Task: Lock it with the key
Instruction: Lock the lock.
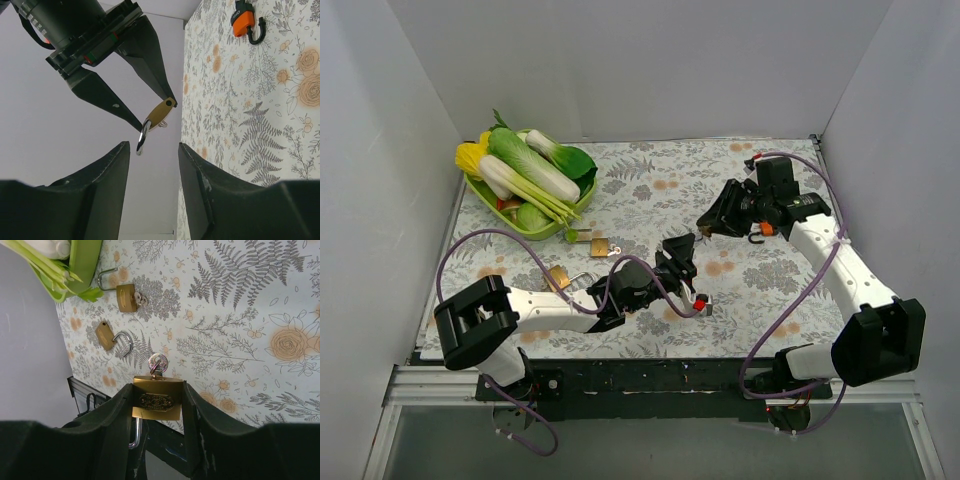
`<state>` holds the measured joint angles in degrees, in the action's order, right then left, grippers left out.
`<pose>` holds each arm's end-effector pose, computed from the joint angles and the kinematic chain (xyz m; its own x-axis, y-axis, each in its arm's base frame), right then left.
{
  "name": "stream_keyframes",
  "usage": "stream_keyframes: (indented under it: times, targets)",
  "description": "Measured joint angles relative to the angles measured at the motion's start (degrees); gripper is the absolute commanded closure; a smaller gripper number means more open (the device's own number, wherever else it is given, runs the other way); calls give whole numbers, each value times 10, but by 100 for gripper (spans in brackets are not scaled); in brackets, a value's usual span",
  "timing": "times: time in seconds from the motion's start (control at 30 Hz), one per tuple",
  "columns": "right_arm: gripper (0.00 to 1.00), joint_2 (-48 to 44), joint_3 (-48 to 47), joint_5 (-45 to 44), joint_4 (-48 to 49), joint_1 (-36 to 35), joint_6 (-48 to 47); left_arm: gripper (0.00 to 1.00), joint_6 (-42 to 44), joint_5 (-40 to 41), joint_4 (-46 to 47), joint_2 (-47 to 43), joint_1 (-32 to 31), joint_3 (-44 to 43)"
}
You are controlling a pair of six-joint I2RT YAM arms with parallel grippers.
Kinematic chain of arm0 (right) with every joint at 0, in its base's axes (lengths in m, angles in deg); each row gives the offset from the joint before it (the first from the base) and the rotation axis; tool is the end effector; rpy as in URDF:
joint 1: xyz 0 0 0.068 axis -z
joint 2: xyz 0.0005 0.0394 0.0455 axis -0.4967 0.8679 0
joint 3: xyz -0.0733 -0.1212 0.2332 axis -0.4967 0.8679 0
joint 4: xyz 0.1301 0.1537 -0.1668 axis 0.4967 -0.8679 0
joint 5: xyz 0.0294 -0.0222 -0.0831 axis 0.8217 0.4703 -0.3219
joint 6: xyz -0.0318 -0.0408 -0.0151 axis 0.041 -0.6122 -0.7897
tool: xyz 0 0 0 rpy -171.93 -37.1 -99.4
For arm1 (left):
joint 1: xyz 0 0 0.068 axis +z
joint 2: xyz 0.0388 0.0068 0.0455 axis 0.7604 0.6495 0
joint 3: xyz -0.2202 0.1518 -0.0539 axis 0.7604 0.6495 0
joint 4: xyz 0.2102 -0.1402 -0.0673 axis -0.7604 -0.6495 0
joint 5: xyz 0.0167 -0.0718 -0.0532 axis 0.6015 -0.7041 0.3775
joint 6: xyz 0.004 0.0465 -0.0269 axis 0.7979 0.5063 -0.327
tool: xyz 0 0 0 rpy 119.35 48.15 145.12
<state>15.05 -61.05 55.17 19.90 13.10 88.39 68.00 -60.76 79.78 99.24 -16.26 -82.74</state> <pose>0.2749 0.0962 0.3183 -0.8373 0.3798 -0.3933 0.0240 0.7442 0.6675 0.1407 -0.2998 0.2351 0.5099 0.4002 -0.7615 0.6692 0.3716 0.6435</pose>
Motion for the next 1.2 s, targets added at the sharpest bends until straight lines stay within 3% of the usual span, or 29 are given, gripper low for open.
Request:
stream_keyframes:
  times: [0.07, 0.37, 0.6, 0.67, 0.7, 0.77, 0.8, 0.9, 1.07, 1.2]
  targets:
    - [99, -3, 3, 0, 0, -4, 0, 64, 1, 1, 1, 0, 0, 0]
    - [99, -14, 14, 4, 10, -17, 0, 69, 5, 4, 6, 17, 0, -11]
    - [99, -17, 22, 5, 13, -22, -2, 87, 5, 14, 8, 29, 0, -15]
    - [99, -17, 22, 7, 14, -22, -2, 99, 5, 17, 9, 29, 0, -16]
    - [99, -17, 23, 7, 15, -22, -4, 100, 3, 21, 9, 29, 0, -16]
    - [79, -19, 31, 8, 24, -22, -3, 100, 2, 26, 10, 29, 0, -19]
    - [54, -21, 34, 9, 28, -22, -2, 100, 0, 27, 10, 29, 0, -19]
    - [16, -24, 45, 14, 39, -21, 0, 100, -10, 30, 4, 28, -1, -20]
    - [7, -28, 43, 51, 43, -7, -1, 100, -54, 30, -38, 4, -1, -19]
    - [5, -28, 13, 92, 56, 57, -17, 100, -123, 24, -95, -62, -1, -20]
